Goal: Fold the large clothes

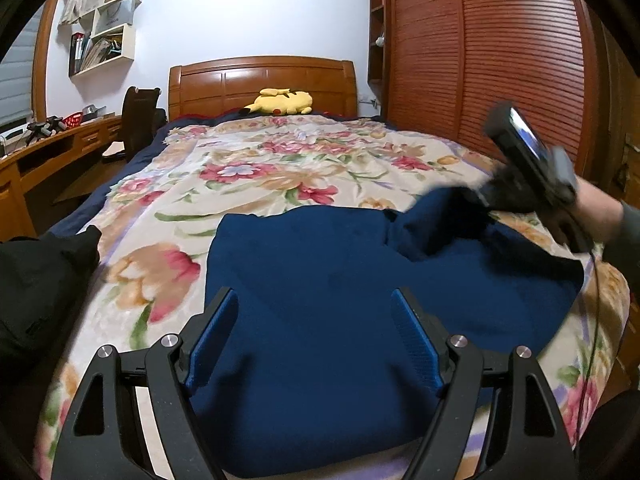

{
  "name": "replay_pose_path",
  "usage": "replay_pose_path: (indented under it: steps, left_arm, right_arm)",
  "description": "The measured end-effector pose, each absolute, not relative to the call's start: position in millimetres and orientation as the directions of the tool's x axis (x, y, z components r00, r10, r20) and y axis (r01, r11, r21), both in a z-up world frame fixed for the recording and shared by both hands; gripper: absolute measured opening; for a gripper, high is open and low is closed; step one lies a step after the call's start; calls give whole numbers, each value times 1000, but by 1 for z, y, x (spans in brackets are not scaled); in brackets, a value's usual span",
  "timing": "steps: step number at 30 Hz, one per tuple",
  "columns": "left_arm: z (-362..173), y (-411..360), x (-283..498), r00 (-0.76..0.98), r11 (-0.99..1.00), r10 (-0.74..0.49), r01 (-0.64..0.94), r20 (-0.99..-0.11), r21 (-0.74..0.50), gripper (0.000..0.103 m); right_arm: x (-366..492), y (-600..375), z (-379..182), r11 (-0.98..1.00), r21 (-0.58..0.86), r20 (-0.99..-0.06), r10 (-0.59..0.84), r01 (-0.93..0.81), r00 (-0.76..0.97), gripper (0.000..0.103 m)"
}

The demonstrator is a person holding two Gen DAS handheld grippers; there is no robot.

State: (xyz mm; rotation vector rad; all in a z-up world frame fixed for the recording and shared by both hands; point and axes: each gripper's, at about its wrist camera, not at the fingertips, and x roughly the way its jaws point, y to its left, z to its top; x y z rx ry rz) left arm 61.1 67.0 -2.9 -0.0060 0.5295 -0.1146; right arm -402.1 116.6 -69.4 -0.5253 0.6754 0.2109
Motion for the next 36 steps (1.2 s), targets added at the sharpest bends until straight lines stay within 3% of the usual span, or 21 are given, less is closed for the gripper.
replay_pose_path:
  steps: [4, 6, 7, 9, 11, 23, 36]
  left_arm:
    - [-5, 70, 59, 849, 996, -85, 88, -521, -20, 79]
    - [-6, 75, 56, 847, 997, -64, 72, -528, -6, 79]
    - [-6, 76, 54, 847, 998, -55, 65, -529, 1, 79]
    - [-6, 80, 52, 848, 999, -37, 52, -528, 13, 79]
    - [-7, 85, 51, 848, 999, -29, 39, -530, 9, 79]
    - [-19, 103, 52, 827, 1000, -6, -10, -562, -26, 79]
    - [-10, 101, 34, 827, 1000, 20, -22, -562, 4, 79]
  right_arm:
    - [-357, 128, -50, 899, -369, -570, -19, -235, 822, 4]
    - [-336, 130, -50, 919, -347, -569, -47, -188, 821, 10]
    - [-330, 130, -53, 922, -347, -573, -66, -169, 817, 17]
    - [-327, 123, -60, 927, -359, -569, -125, -109, 812, 60]
    - [-332, 113, -64, 937, -337, -582, -134, -88, 802, 69]
    - [-450, 46, -64, 977, -158, -627, 12, -142, 779, 69]
    - [-548, 42, -69, 976, -100, -590, 99, -194, 802, 69]
